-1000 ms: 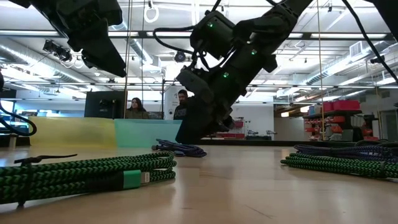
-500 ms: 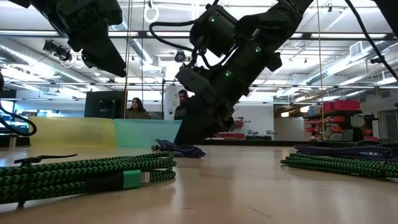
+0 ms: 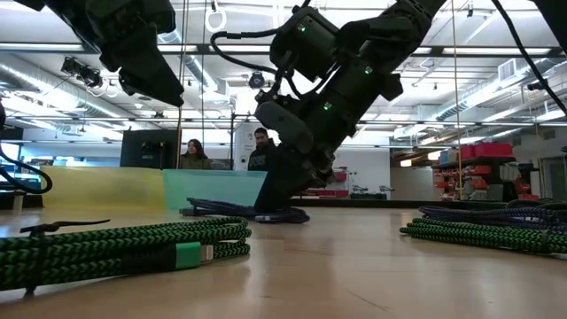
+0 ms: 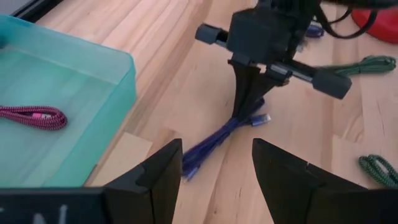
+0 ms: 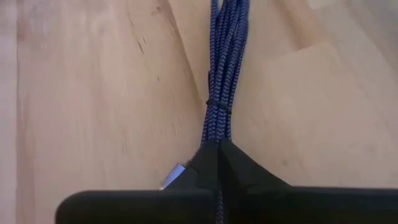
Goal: Pick & Place USB Port
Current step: Put the purple charger cable into the green bin, then put the black charger cable into the yellow bin
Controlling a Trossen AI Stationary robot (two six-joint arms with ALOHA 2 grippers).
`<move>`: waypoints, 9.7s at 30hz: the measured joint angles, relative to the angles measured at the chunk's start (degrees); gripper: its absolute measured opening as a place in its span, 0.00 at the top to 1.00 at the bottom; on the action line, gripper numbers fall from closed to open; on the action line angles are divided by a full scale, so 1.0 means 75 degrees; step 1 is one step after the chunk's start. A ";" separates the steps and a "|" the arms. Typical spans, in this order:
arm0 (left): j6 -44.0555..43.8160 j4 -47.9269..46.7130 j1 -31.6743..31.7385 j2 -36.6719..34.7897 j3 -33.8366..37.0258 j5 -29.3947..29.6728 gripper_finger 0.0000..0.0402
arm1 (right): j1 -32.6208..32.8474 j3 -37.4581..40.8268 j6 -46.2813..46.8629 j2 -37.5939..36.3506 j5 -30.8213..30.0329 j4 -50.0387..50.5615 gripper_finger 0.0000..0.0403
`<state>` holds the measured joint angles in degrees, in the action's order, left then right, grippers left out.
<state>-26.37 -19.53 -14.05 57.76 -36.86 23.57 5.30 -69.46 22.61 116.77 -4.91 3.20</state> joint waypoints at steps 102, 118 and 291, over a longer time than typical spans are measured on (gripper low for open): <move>0.2404 -0.0067 0.7900 0.4108 -0.2963 -0.5369 0.97 | -0.0326 0.0436 -0.2562 -0.2867 -0.0425 -0.1874 0.73; 0.2381 -0.0640 0.7680 0.5214 -0.3730 -0.5581 0.91 | -0.0318 0.0436 -0.2643 -0.2867 -0.0423 -0.1608 0.73; 0.2477 0.9958 -0.0341 0.2716 0.0545 -0.2312 0.46 | 0.2841 0.0753 -0.2475 -0.3953 -0.2845 -0.3595 0.97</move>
<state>-7.80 55.16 -16.61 78.13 -32.77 6.23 26.61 -63.81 4.05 87.12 -26.24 -23.76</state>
